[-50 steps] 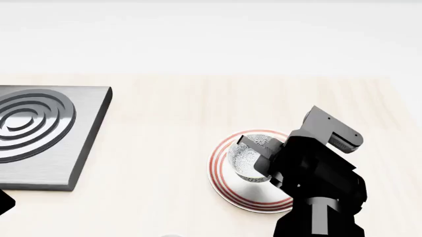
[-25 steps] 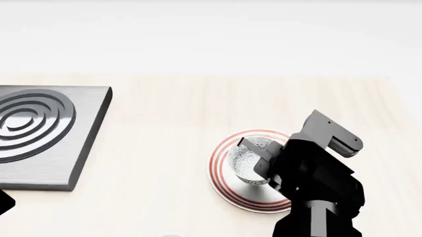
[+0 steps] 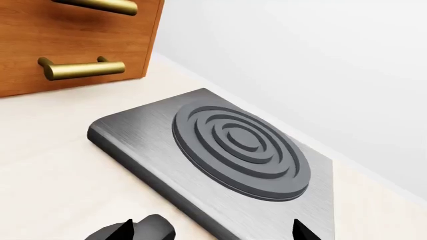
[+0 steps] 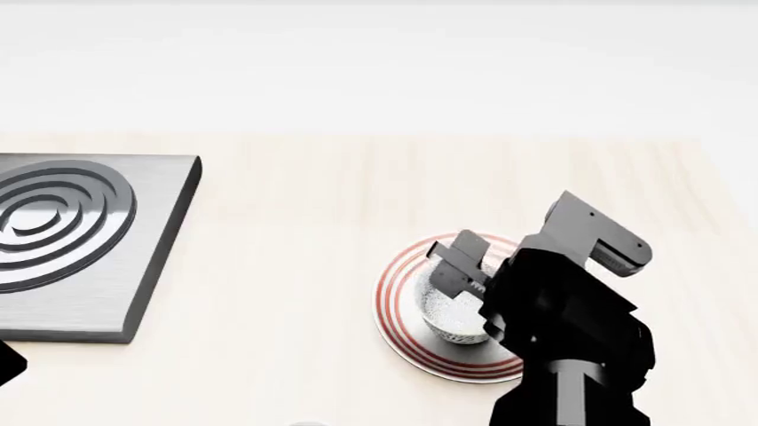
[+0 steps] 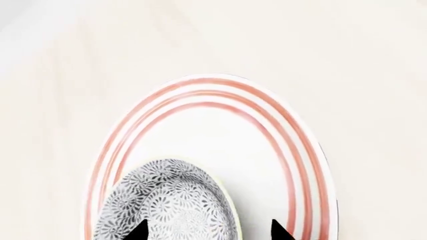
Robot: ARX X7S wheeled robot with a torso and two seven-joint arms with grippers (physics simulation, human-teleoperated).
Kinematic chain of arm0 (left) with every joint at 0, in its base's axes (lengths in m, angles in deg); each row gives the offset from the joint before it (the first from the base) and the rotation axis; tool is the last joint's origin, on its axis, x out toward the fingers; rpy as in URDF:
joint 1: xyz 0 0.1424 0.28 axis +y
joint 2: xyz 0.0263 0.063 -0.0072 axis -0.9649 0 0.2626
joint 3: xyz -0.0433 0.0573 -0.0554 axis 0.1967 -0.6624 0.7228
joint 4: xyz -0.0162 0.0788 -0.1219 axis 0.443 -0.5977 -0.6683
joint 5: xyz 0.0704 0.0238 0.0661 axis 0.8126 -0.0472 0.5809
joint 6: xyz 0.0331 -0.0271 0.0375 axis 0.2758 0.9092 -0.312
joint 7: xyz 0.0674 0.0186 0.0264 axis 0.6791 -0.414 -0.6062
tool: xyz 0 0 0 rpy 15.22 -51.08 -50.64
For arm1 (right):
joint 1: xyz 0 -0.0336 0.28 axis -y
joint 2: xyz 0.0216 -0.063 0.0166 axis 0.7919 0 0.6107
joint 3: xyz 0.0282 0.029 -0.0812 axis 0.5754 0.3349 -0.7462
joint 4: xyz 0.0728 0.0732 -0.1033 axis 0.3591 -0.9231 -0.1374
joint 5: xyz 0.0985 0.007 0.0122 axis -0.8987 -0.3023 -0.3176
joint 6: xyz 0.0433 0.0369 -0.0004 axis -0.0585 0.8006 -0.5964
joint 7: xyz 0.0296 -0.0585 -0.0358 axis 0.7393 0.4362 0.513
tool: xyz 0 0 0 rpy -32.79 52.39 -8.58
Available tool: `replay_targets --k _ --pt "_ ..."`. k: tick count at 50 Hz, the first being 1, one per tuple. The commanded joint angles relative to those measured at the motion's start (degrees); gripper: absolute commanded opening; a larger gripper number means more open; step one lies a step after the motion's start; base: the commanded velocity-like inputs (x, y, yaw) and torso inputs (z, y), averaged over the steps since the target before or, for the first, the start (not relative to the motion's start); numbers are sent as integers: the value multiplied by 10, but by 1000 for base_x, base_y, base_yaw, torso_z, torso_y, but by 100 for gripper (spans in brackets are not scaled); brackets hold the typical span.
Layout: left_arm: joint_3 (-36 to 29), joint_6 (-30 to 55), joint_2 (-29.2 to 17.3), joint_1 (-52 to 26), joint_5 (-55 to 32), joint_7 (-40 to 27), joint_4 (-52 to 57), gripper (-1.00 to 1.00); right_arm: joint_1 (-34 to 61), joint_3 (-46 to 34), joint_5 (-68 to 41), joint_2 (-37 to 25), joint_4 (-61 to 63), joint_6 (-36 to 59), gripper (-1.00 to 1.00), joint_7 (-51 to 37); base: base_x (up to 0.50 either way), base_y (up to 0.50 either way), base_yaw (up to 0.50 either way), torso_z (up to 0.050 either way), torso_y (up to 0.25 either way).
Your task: Pick the akita bowl between the plate and the ramekin and place it on the plate.
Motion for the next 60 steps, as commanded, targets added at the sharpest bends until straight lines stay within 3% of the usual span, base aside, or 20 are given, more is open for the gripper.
replay_targets --k 1,35,38,42,60 --pt "-1 -1 -1 1 -1 -1 1 100 7 -15 0 0 0 -5 100 13 0 0 0 0 0" --pt "-4 -5 -1 0 -2 -2 -4 100 49 -201 25 16 8 -50 100 85 0 0 0 0 0" --pt "-4 -5 -2 0 -2 -2 -4 100 -20 -292 -58 18 167 24 100 66 0 0 0 0 0" --pt "-4 -5 -2 1 -2 -2 -2 100 -87 -334 -85 12 312 85 100 44 0 0 0 0 0" --pt "-6 -5 -4 4 -3 -6 4 100 -271 -384 -125 -12 717 208 100 -5 0 0 0 0 0"
